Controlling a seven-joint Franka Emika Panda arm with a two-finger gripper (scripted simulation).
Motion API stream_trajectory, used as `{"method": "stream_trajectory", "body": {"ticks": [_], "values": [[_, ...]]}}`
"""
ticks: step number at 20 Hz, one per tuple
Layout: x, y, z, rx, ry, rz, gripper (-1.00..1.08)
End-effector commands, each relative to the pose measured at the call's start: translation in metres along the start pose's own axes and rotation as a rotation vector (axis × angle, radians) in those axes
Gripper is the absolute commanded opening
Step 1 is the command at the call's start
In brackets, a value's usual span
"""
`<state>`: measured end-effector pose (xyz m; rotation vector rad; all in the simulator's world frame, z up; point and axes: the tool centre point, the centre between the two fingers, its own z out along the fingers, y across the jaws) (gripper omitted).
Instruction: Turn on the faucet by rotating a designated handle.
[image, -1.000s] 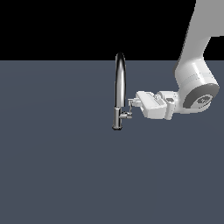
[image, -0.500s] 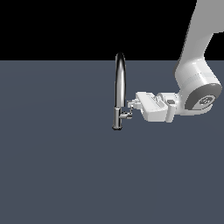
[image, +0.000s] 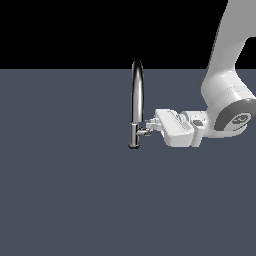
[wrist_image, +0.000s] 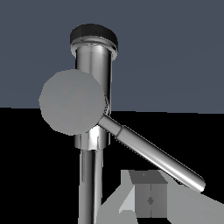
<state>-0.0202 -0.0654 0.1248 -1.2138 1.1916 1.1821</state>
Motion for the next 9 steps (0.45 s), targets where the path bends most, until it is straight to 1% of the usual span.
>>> {"method": "stream_trajectory", "body": {"ticks": [1, 8, 9], "values": [[0.012, 0.005, -0.001, 0.002, 0.0, 0.007, -1.0], [0.057, 0.026, -0.008, 0.01, 0.002, 0.025, -1.0], [0.057, 0.026, -0.008, 0.01, 0.002, 0.025, -1.0]]}}
